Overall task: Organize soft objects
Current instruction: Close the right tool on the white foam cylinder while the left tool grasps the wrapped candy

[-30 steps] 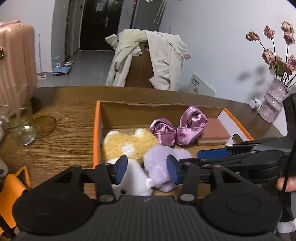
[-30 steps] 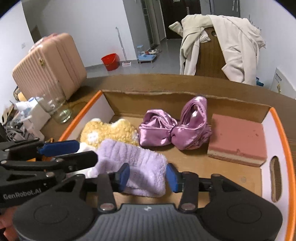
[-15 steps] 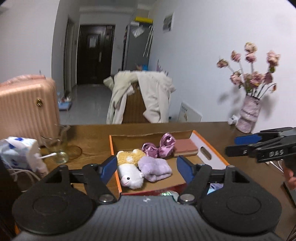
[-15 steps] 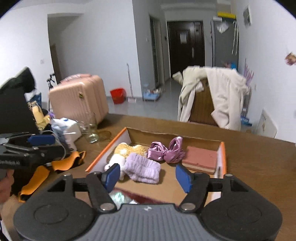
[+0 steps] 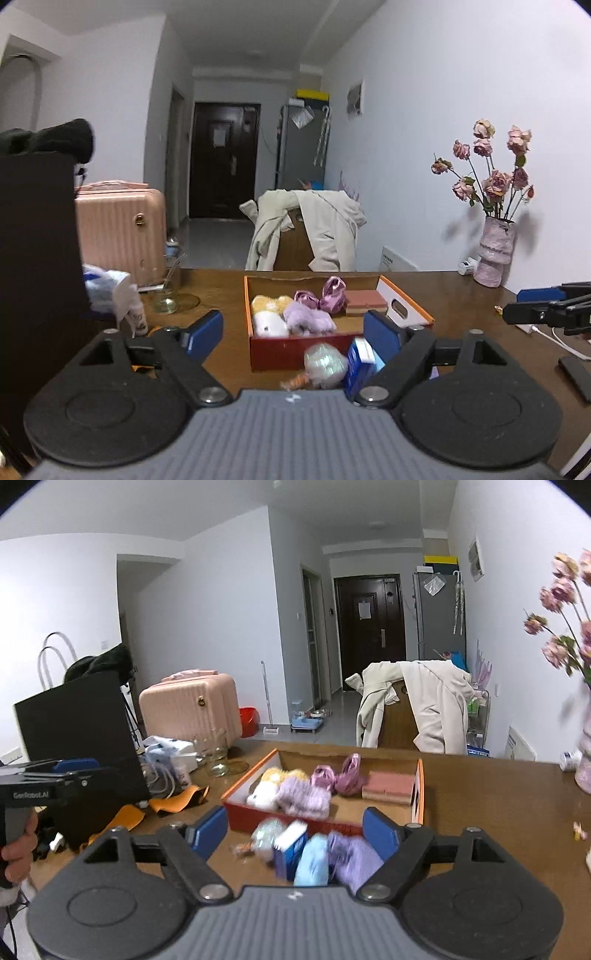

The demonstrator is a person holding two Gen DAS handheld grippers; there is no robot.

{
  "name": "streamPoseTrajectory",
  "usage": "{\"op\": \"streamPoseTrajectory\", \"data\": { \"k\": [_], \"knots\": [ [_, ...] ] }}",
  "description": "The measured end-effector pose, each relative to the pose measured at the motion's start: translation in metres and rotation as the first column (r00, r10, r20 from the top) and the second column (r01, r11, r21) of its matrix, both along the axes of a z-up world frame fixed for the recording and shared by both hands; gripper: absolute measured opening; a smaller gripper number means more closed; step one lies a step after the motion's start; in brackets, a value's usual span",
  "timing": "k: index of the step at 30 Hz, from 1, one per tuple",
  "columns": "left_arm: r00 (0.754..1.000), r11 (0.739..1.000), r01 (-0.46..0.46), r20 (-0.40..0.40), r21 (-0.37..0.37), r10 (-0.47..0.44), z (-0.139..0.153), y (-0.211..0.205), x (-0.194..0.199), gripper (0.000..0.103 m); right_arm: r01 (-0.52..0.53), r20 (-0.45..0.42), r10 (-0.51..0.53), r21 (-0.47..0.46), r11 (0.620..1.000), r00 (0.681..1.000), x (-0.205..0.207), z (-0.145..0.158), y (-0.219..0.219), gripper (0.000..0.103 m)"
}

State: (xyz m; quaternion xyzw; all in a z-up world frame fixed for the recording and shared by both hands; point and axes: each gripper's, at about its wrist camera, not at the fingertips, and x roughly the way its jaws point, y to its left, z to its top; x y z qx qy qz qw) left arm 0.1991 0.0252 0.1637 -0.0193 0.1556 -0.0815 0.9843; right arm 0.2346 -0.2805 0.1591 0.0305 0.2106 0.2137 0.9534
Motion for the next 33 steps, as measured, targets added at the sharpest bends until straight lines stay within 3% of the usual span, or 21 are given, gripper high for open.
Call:
{"op": "streamPoseTrajectory", "data": {
  "k": [7,12,25,33],
  "knots": [
    [0.998,0.998,0.025,-0.061,-0.061,-0.028,-0.049,-0.021,-0.061,0.092,0.059,-0.074,-0.062,-0.051,0.997,0.995,-0.065,-0.072,-0.003,0.082],
    [0.992,1.000,0.027,-0.126,-0.002,-0.027,-0.065,-0.039,-0.059,0.092,0.067,-0.128,-0.075,-0.065,0.996,0.989,-0.076,-0.096,-0.018,0.082],
    [0.975,0.994,0.098,-0.206,0.043,-0.087,-0.081,-0.100,0.001,0.092,0.190,-0.179,-0.187,0.002,0.982,0.966,-0.014,-0.119,-0.074,0.080],
    [0.958,0.990,0.136,-0.260,0.035,-0.123,-0.098,-0.123,0.042,0.092,0.251,-0.229,-0.248,-0.015,0.968,0.941,0.031,-0.139,-0.099,0.079]
  ]
}}
